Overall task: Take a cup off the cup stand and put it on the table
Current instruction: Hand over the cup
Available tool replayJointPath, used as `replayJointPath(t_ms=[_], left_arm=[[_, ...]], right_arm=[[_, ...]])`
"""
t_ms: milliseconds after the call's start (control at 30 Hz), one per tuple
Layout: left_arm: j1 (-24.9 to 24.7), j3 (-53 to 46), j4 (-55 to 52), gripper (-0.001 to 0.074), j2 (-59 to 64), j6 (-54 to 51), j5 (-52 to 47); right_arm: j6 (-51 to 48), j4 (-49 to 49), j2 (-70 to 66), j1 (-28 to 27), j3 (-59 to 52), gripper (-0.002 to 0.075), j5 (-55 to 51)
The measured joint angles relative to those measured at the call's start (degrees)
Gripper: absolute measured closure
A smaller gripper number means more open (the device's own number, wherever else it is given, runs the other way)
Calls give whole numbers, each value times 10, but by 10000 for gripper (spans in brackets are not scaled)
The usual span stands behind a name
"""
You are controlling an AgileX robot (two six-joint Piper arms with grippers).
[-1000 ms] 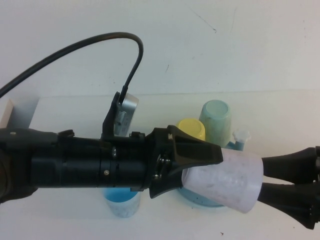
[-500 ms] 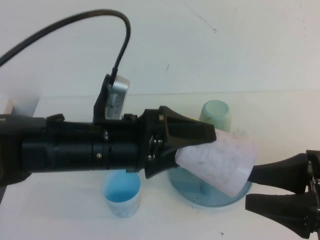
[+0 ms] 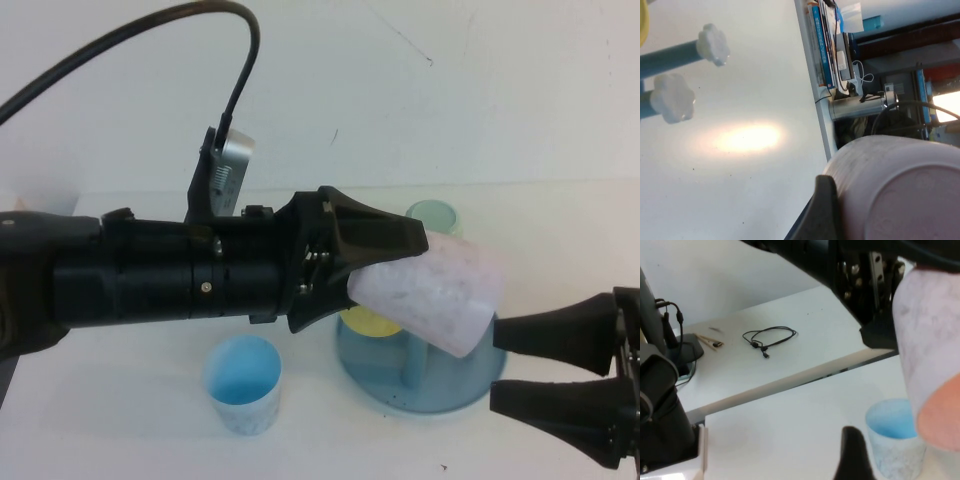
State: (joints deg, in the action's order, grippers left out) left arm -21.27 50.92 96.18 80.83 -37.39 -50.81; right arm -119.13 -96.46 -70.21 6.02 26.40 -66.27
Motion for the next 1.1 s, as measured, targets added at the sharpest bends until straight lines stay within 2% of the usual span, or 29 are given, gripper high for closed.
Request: replayJointPath(t_ms=[700, 1000, 1100], left_arm=[[0, 0, 0, 174, 0, 2, 15], [-40, 0, 5, 174, 0, -16, 52], [-41, 0, 10, 174, 0, -18, 64]], right_arm=[[22, 0, -37, 7, 61, 268, -3], [73, 0, -86, 33, 113, 268, 0], [77, 0, -93, 42, 123, 293, 8]])
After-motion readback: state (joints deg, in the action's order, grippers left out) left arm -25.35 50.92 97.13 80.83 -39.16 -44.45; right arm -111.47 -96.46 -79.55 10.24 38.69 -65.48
